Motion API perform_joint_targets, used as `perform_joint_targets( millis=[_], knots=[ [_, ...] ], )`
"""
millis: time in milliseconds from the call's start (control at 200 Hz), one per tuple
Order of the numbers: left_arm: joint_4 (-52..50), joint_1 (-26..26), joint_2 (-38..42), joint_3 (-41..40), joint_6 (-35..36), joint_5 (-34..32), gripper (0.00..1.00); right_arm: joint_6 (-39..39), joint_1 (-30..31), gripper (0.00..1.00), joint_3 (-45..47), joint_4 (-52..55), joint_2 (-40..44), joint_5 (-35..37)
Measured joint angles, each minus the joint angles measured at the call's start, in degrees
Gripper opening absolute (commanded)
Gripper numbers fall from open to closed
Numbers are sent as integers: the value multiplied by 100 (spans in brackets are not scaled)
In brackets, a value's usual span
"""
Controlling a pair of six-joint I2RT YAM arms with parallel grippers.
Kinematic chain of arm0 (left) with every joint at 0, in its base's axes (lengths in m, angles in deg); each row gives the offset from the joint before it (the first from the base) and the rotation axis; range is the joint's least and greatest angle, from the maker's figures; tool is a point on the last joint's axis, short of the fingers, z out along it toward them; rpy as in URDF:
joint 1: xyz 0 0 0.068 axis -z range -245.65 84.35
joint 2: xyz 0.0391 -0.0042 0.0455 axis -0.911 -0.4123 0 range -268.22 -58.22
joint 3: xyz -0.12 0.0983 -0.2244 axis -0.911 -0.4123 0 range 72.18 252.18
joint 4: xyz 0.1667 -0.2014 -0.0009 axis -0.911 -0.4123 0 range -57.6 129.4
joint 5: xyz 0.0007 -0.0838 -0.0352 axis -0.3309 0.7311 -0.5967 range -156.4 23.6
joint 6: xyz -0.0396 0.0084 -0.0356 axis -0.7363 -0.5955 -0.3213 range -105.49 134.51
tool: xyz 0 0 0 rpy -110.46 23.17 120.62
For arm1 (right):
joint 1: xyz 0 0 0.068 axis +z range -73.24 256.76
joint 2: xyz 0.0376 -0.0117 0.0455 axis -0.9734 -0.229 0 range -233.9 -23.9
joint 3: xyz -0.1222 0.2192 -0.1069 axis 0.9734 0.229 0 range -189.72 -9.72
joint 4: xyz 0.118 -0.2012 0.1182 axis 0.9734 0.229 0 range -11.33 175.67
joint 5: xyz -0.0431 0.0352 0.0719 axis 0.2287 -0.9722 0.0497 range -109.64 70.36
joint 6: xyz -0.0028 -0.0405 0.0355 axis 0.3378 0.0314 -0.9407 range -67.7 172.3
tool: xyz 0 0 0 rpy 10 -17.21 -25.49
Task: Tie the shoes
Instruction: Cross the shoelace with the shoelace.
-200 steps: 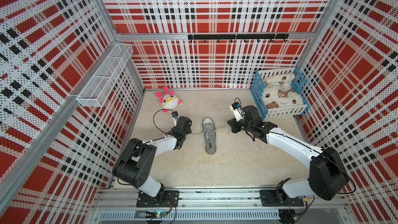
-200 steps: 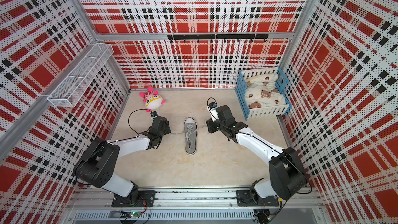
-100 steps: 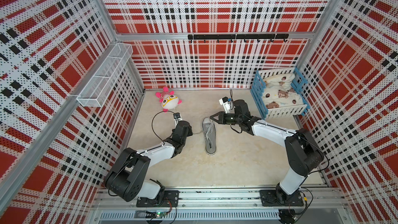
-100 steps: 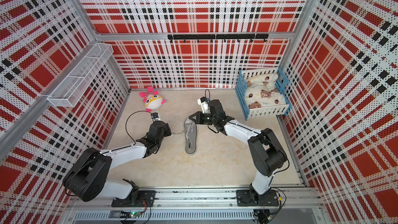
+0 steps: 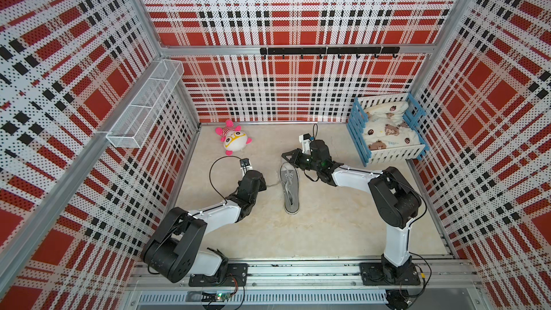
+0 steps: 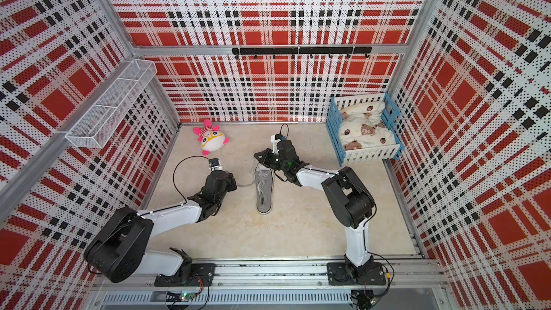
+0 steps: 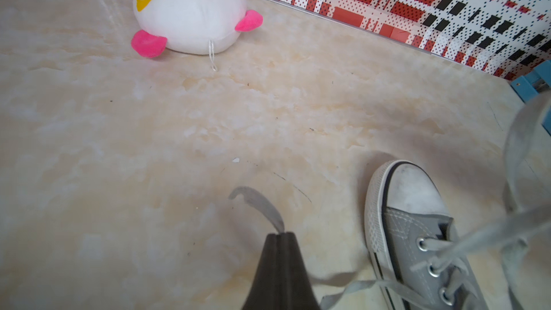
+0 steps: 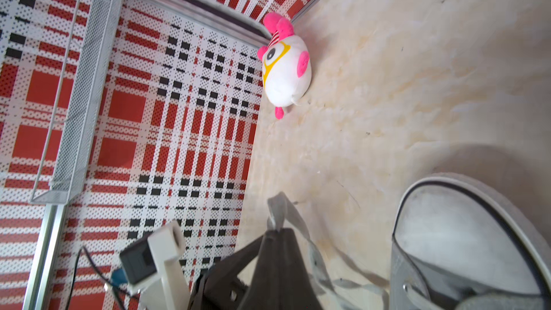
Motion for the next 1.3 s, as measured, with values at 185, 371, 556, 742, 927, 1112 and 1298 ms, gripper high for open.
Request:
perform_joint_targets(
  millis=[185, 371, 556, 742, 927, 1112, 1298],
  knots=[
    [87, 70, 22, -28, -4, 107, 0, 42, 101, 0, -507, 127, -470, 581],
    [96, 98, 125, -35, -2, 256, 0, 404, 260, 3, -791, 570, -782, 761],
    [129, 101, 435, -59, 50, 315, 0, 1021, 328, 24, -831, 1113, -767, 612],
    [138, 105, 570, -59, 138, 374, 0, 1585, 328, 47, -782, 1617, -544, 232],
    [133, 105, 581, -57, 236, 463, 0, 1971, 319, 57, -608, 1825, -203, -173],
    [79, 131, 616, 160, 514, 581, 0, 2424, 177, 67, 20, 2092, 483, -334],
    [59, 402, 229, 975, 1060, 695, 0, 2949, -448, 75, 752, 2389, 1351, -59]
  ],
)
